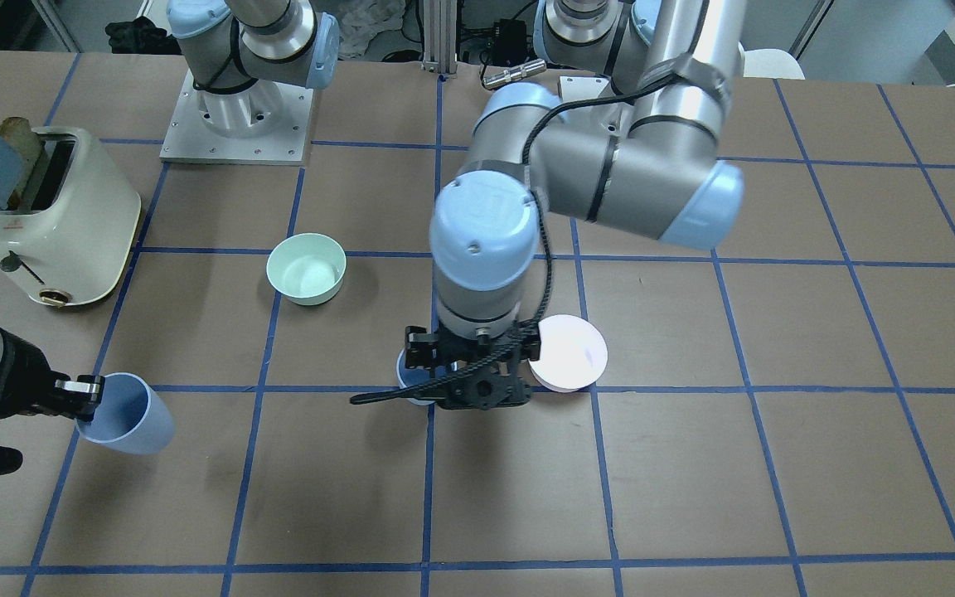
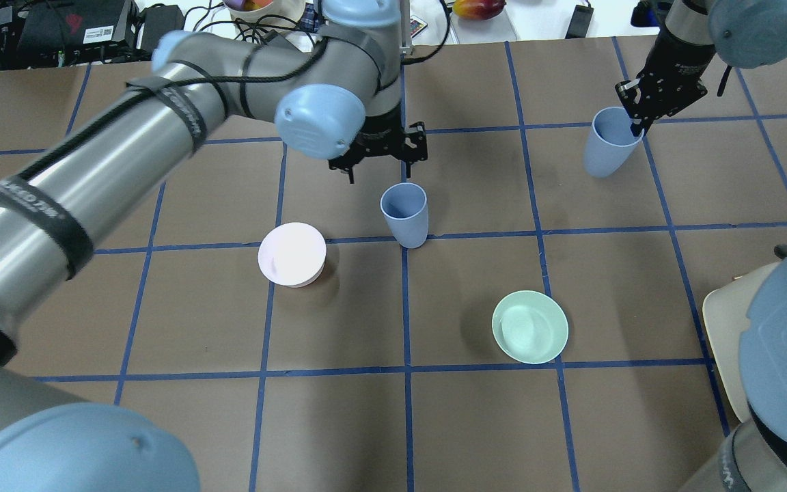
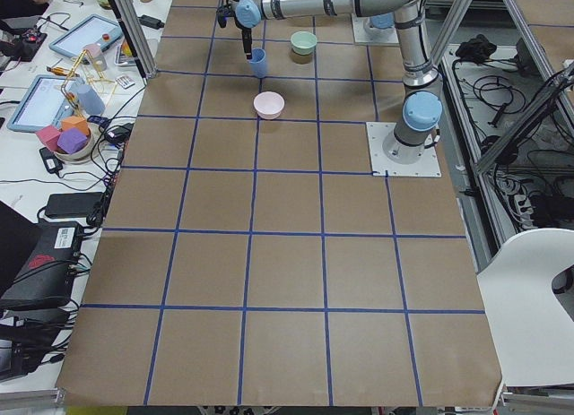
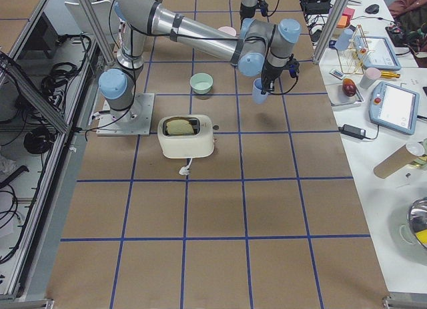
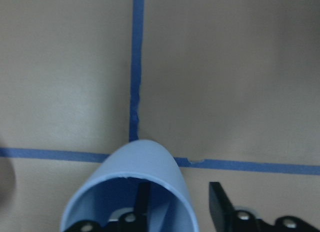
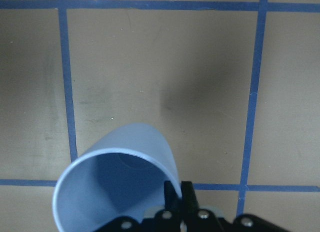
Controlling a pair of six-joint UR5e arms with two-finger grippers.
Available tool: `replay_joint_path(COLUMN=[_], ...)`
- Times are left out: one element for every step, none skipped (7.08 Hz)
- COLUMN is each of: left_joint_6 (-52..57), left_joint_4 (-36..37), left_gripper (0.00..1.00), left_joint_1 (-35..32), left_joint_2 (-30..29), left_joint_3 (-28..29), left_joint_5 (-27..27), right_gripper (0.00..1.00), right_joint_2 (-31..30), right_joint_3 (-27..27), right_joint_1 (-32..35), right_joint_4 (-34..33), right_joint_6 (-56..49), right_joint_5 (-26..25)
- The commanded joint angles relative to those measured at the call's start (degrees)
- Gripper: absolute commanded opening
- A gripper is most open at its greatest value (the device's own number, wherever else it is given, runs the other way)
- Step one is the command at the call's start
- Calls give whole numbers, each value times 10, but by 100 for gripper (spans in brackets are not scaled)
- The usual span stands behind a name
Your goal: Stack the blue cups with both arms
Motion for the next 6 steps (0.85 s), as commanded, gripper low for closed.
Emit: replay_joint_path(left_joint_6=[148,188,193,187,186,189], left_joint_4=[-134,-139,-129,-125,-119,-127], left_gripper=[100,100,100,100,100,100], left_joint_1=[79,85,89,100,122,133], left_joint_2=[76,115,149,170,188,218], left_joint_3=[27,19,8,-16,-51,-70], left_joint_5=[-4,-10,-8,-2,2,3], right_gripper=[0,0,0,0,0,0], right_joint_2=[-51,-81,-84,-85,-84,-82], right_joint_3=[0,1,1,4,4,5], right_joint_1=[29,50,84,112,156,197], right_joint_4=[42,54,54,55,53,48], right_joint_6=[2,5,15,72,151,203], right_joint_5=[2,4,17,30,34,34])
